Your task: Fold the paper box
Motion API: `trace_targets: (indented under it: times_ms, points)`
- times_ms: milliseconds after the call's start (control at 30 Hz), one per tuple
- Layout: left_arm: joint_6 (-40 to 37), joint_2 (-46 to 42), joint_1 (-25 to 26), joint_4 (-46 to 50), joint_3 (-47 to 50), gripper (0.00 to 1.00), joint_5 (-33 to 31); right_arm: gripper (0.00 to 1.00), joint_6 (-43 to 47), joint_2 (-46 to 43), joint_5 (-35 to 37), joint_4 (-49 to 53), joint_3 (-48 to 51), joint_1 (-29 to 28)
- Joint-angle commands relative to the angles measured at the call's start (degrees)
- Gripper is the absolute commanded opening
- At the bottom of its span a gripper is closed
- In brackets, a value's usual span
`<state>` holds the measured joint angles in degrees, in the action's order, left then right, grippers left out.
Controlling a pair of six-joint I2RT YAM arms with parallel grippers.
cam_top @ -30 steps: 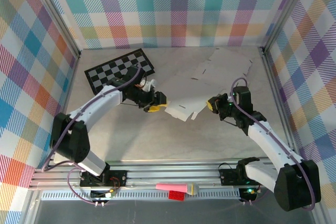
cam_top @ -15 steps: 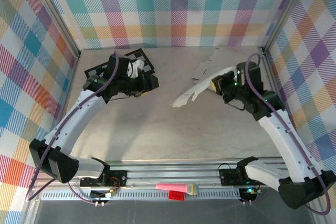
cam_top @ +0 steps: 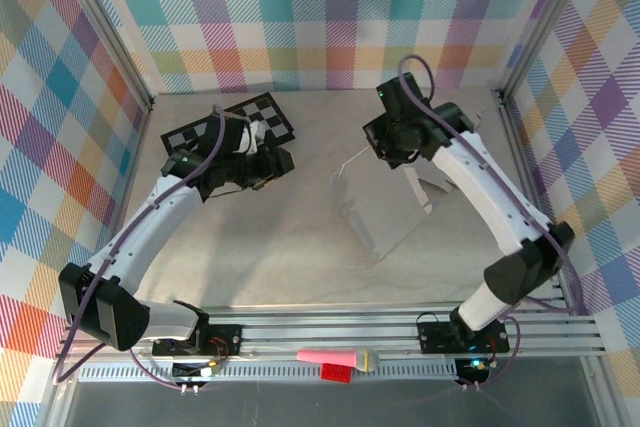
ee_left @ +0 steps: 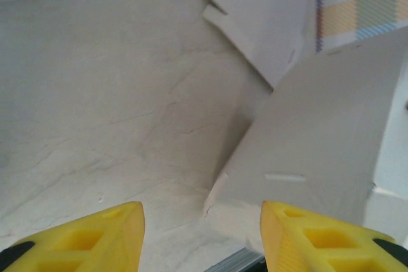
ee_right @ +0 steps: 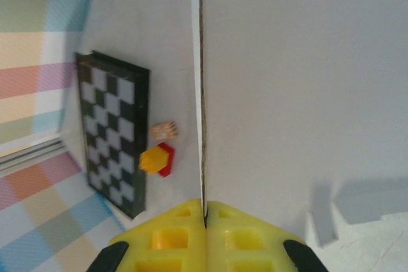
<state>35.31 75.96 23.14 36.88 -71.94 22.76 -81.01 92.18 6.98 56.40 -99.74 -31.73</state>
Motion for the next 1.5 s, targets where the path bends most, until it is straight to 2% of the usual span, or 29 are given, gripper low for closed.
trace_targets:
  times_ms: [0, 167, 267, 367, 467, 600, 767, 867, 933, 1067, 1167, 1300, 1467]
  points:
    - [-1.76, -3.95, 0.62, -1.16, 1.80, 0.50, -1.10, 0.00, -0.06, 1.97, -2.72, -7.21, 3.34, -0.16]
    - [-9.14, -4.11, 4.97, -1.42, 5.94, 0.52, -1.43, 0.00, 1.52, 3.49, -3.47, -9.69, 6.37, -0.10]
    - [-10.61, -4.16, 9.92, -6.49, 9.53, 0.54, -3.86, 0.00, 2.32, 3.65, -3.84, -10.14, 7.87, -0.09]
    - [-13.63, -3.61, 16.19, -9.55, 11.79, 0.55, -11.35, 0.00, 1.54, 3.71, -4.65, -10.81, 8.98, -0.08]
    - [-16.38, -1.79, 19.47, -11.58, 12.68, 0.55, -15.70, 0.00, 1.21, 4.07, -5.37, -10.58, 8.39, -0.04]
    - [-17.37, 0.19, 20.92, -17.05, 14.00, 0.56, -15.99, 0.00, 1.92, 4.07, -5.53, -10.17, 7.80, 0.00]
    - [-19.43, 4.32, 21.48, -17.48, 12.78, 0.55, -17.45, 0.00, 2.04, 3.89, -6.67, -9.69, 7.46, 0.26]
    - [-20.72, 5.55, 21.56, -17.15, 12.35, 0.51, -19.96, 0.00, 2.00, 3.51, -7.07, -9.60, 7.63, 0.35]
    - [-21.61, 5.97, 21.54, -17.41, 12.13, 0.45, -20.24, 0.00, 2.05, 3.25, -7.54, -10.07, 7.81, 0.43]
    - [-22.83, 6.68, 21.58, -16.56, 11.27, 0.18, -20.55, 0.00, 2.52, 3.50, -9.13, -10.85, 7.83, 1.08]
    - [-23.13, 5.80, 21.60, -16.67, 11.66, 0.06, -20.72, 0.00, 3.33, 3.62, -11.10, -11.49, 8.23, 1.87]
    - [-23.77, 4.68, 21.58, -15.99, 12.05, 0.02, -19.57, 0.00, 5.12, 3.28, -13.63, -13.91, 9.77, 3.11]
    - [-24.40, 4.29, 21.60, -14.97, 12.09, 0.00, -18.29, 0.16, 5.19, 2.93, -17.84, -19.21, 13.05, 4.47]
